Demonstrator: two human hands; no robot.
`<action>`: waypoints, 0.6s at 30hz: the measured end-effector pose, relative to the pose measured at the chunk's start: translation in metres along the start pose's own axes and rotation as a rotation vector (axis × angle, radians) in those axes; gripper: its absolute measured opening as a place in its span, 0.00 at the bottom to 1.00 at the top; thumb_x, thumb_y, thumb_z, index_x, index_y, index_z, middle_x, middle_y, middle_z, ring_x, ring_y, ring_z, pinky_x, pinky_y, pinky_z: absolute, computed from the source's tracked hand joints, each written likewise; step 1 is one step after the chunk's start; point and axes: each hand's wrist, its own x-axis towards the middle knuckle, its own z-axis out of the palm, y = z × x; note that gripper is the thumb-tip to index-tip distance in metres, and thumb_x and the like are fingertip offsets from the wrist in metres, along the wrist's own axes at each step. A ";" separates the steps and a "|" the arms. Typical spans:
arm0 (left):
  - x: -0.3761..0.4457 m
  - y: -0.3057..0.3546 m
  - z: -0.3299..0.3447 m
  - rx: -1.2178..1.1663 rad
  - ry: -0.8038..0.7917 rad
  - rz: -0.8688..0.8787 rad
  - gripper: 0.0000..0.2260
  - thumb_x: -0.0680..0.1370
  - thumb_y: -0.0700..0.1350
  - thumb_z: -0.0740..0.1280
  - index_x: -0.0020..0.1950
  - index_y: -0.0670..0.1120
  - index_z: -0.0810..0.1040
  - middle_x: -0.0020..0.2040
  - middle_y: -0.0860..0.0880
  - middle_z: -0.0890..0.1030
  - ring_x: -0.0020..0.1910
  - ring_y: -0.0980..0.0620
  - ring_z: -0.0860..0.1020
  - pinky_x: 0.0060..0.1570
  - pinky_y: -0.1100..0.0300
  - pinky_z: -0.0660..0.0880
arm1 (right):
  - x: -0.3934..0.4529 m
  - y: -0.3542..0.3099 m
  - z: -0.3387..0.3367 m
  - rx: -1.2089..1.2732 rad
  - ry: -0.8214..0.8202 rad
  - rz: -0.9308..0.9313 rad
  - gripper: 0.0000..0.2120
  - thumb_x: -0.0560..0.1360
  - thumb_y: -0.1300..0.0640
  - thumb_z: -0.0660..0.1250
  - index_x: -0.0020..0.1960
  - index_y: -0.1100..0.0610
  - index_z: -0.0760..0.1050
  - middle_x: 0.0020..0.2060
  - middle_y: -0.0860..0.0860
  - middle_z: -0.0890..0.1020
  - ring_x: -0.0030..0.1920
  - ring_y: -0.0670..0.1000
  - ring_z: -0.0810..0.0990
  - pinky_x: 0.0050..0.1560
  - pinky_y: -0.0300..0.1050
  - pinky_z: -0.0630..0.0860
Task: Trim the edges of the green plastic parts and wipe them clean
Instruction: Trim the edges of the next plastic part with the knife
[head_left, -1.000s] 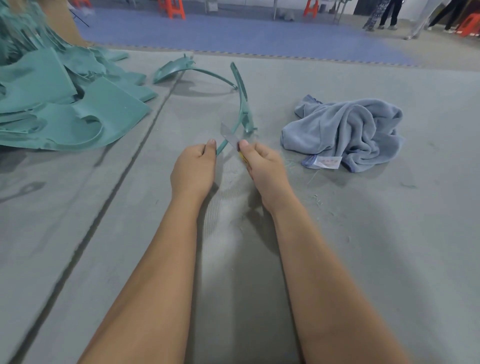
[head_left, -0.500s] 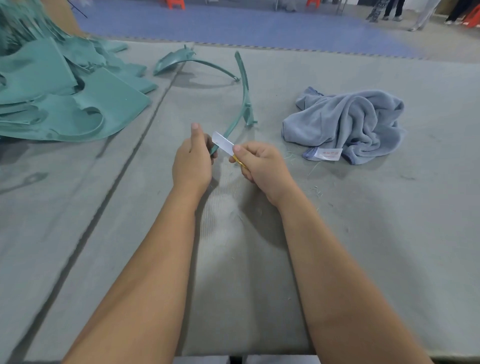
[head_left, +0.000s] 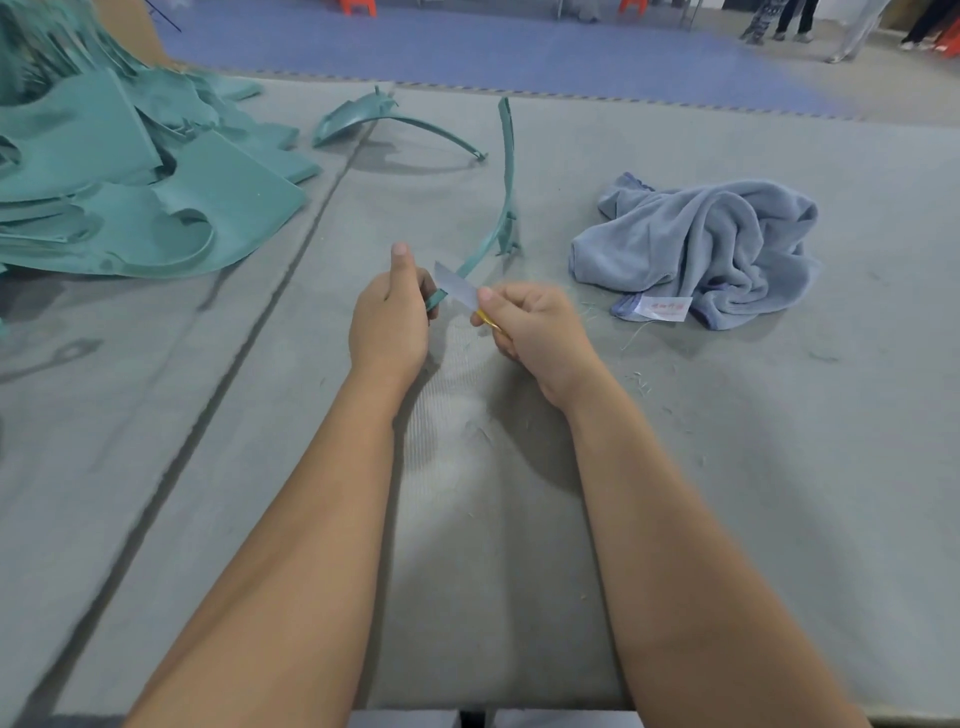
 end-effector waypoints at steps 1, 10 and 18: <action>0.000 0.001 0.000 -0.005 -0.001 -0.001 0.29 0.84 0.56 0.43 0.31 0.42 0.68 0.28 0.49 0.69 0.29 0.51 0.66 0.34 0.55 0.62 | 0.001 0.000 0.000 -0.001 0.009 -0.001 0.16 0.81 0.56 0.62 0.36 0.58 0.76 0.20 0.46 0.64 0.22 0.43 0.60 0.24 0.33 0.60; 0.000 0.004 -0.006 0.020 -0.052 -0.007 0.28 0.84 0.55 0.45 0.28 0.45 0.66 0.24 0.51 0.65 0.25 0.54 0.63 0.33 0.55 0.60 | 0.005 0.002 -0.009 0.308 0.116 -0.023 0.16 0.82 0.58 0.60 0.37 0.59 0.73 0.20 0.46 0.63 0.21 0.43 0.58 0.23 0.34 0.56; -0.002 0.004 -0.011 0.004 -0.083 -0.005 0.26 0.84 0.55 0.46 0.31 0.44 0.66 0.21 0.54 0.63 0.22 0.58 0.61 0.23 0.65 0.57 | 0.008 0.001 -0.009 0.413 0.241 0.013 0.16 0.83 0.58 0.58 0.37 0.58 0.71 0.20 0.45 0.62 0.21 0.43 0.57 0.22 0.35 0.54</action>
